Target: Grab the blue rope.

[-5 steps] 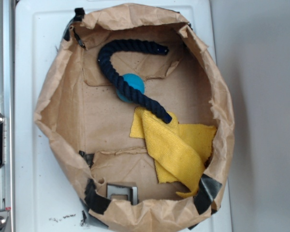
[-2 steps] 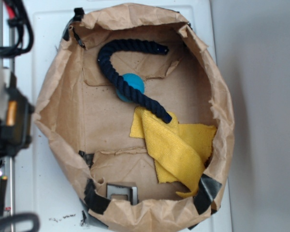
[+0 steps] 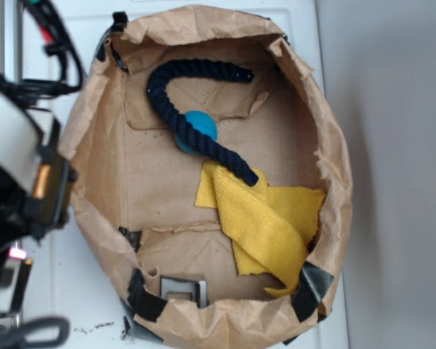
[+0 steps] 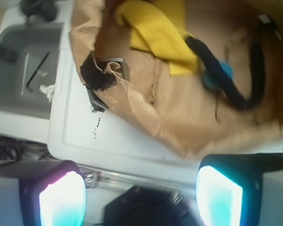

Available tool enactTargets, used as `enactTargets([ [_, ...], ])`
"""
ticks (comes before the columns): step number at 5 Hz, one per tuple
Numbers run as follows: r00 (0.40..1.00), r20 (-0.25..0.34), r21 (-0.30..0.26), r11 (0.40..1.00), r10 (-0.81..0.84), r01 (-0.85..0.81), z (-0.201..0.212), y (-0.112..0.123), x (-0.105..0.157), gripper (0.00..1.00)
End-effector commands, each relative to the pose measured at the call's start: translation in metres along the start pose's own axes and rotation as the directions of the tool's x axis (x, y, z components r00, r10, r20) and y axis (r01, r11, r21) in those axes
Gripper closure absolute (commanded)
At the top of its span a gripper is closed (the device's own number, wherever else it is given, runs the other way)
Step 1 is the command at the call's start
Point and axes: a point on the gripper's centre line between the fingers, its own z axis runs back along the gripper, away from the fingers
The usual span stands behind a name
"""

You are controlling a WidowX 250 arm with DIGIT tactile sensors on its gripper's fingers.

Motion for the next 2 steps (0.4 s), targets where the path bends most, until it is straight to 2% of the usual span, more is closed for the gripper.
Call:
enactTargets([
  [1,0.998,-0.062,0.019,1.000,-0.023,0.024,-0.018,0.024,0.022,0.00],
  [2,0.998,-0.063,0.054,0.998,0.021,-0.018,-0.028,0.044,0.036,0.00],
])
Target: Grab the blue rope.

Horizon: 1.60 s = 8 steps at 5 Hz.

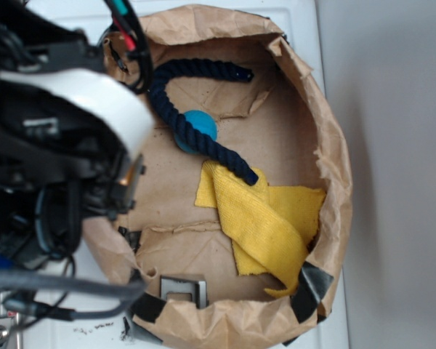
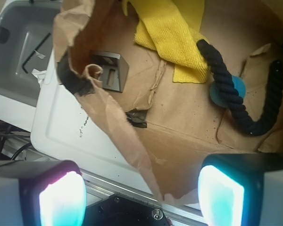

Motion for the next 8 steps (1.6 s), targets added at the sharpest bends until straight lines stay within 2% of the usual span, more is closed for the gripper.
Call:
enactTargets([
  [1,0.999,0.049,0.077,0.997,0.012,-0.016,-0.002,0.036,0.029,0.00],
  [2,0.995,0.087,0.076,0.996,-0.052,0.046,-0.007,0.050,0.052,0.00],
  [3,0.989,0.084,0.091,0.989,-0.122,0.115,-0.017,0.062,0.066,0.00],
  [4,0.970,0.086,0.073,0.972,-0.229,0.223,-0.035,0.074,0.062,0.00],
  [5,0.996,0.011,-0.017,0.996,-0.085,0.085,-0.045,0.074,0.012,0.00],
  [8,0.996,0.011,-0.017,0.996,-0.085,0.085,-0.045,0.074,0.012,0.00],
])
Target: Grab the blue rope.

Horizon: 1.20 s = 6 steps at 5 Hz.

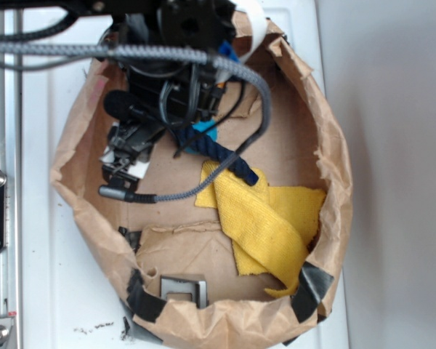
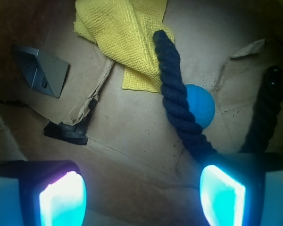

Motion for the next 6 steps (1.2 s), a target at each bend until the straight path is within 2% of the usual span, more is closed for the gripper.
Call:
enactTargets([
  [1,0.999,0.043,0.034,0.999,0.003,-0.004,0.014,0.001,0.004,0.00],
  [2,0.994,0.101,0.099,0.995,-0.038,0.028,-0.012,-0.001,0.001,0.00],
  [3,0.990,0.121,0.136,0.989,-0.073,0.056,-0.034,0.003,0.007,0.00],
  [4,0.988,0.131,0.184,0.982,-0.075,0.050,-0.047,0.008,0.020,0.00],
  [6,0.995,0.095,0.221,0.975,-0.039,0.018,-0.058,0.011,0.035,0.00],
])
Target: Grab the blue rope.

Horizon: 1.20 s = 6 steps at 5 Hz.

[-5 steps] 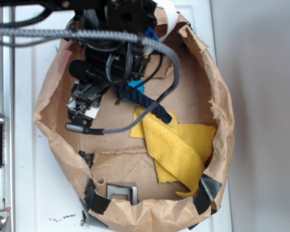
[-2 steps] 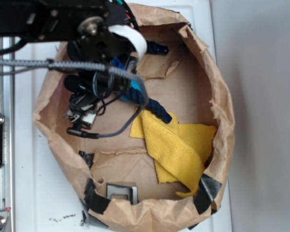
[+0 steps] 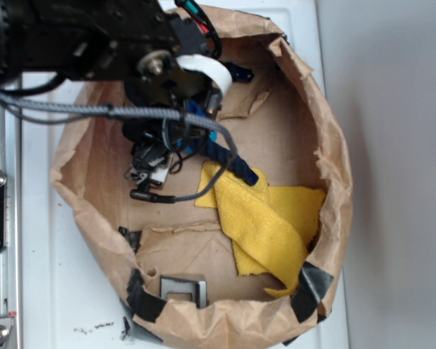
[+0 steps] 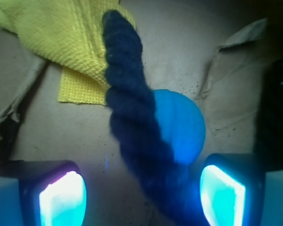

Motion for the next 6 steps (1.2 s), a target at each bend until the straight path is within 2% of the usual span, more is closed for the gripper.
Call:
enactTargets([
  [1,1.000,0.025,0.087,0.996,0.007,-0.009,-0.003,0.003,0.024,0.00],
  [2,1.000,0.021,0.100,0.995,-0.019,0.016,-0.010,0.000,0.023,0.00],
  [3,1.000,0.030,0.075,0.997,0.009,-0.011,-0.009,0.000,0.020,1.00],
  [5,0.999,0.037,0.064,0.998,-0.020,0.017,0.005,-0.005,0.018,1.00],
  [6,0.999,0.017,0.016,0.999,-0.036,0.036,0.026,-0.007,0.022,1.00],
])
